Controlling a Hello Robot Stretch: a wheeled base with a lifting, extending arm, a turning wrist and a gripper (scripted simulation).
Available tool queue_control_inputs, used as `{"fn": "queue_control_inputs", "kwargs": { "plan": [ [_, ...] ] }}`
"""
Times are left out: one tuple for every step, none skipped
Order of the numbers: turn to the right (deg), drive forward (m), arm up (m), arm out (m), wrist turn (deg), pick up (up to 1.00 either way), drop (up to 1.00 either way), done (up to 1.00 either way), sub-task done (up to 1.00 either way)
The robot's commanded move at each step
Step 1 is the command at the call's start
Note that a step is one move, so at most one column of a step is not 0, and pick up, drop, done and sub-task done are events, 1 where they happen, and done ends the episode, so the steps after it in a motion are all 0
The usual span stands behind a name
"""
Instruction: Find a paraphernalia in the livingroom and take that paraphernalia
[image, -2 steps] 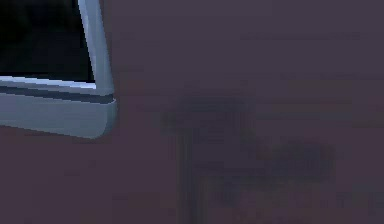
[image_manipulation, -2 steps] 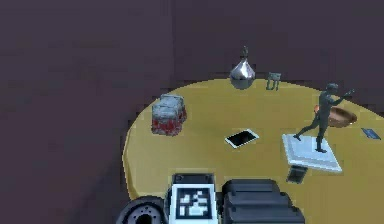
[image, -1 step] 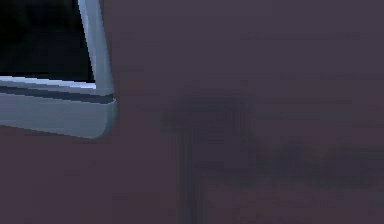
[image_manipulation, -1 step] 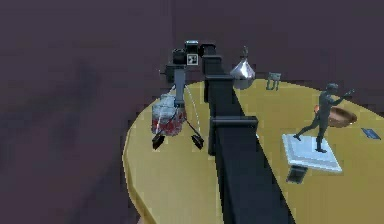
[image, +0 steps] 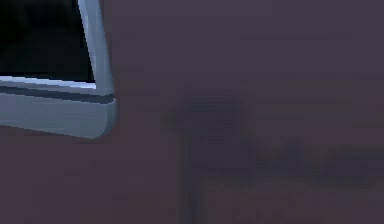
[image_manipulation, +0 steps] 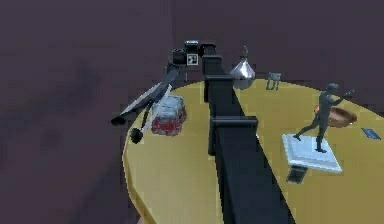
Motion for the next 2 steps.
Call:
{"fn": "queue_control_inputs", "kwargs": {
  "plan": [
    [0.0, 0.00, 0.00, 0.00, 45.0, 0.00, 0.00, 0.00, 0.00],
    [0.0, 0.00, 0.00, 0.00, 45.0, 0.00, 0.00, 0.00, 0.00]
  ]
}}
